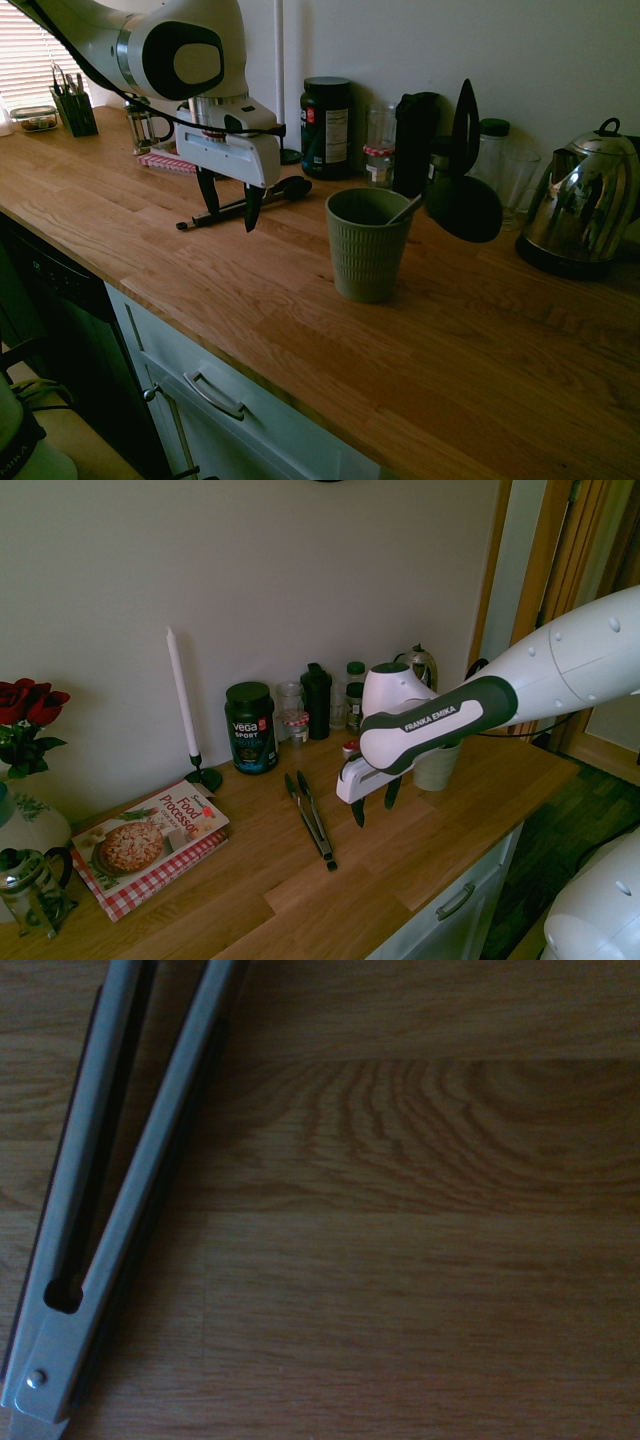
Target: Put the tongs back in the holder
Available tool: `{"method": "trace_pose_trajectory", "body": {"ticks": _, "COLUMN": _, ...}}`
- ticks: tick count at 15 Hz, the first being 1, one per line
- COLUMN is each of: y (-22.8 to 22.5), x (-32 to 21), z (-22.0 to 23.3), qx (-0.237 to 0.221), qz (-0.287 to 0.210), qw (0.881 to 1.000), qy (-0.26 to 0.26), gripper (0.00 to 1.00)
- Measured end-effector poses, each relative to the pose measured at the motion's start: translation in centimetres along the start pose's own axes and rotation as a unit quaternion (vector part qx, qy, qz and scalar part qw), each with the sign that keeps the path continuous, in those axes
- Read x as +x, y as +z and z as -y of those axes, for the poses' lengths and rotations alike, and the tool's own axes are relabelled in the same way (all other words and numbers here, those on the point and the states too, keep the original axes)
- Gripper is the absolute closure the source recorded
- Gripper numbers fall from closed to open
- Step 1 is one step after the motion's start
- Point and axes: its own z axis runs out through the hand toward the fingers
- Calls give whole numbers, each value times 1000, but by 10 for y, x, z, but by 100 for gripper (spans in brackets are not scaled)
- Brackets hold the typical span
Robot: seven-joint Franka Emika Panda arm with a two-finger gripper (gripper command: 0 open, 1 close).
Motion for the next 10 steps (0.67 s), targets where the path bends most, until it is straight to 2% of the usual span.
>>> {"method": "trace_pose_trajectory", "body": {"ticks": 5, "y": -16, "x": 10, "z": 12, "qx": 15, "qz": -13, "qw": 1000, "qy": 22, "gripper": 0}}
{"method": "trace_pose_trajectory", "body": {"ticks": 8, "y": -61, "x": 15, "z": 63, "qx": 32, "qz": -41, "qw": 997, "qy": 58, "gripper": 0}}
{"method": "trace_pose_trajectory", "body": {"ticks": 10, "y": -69, "x": 14, "z": 104, "qx": 30, "qz": -58, "qw": 995, "qy": 73, "gripper": 0}}
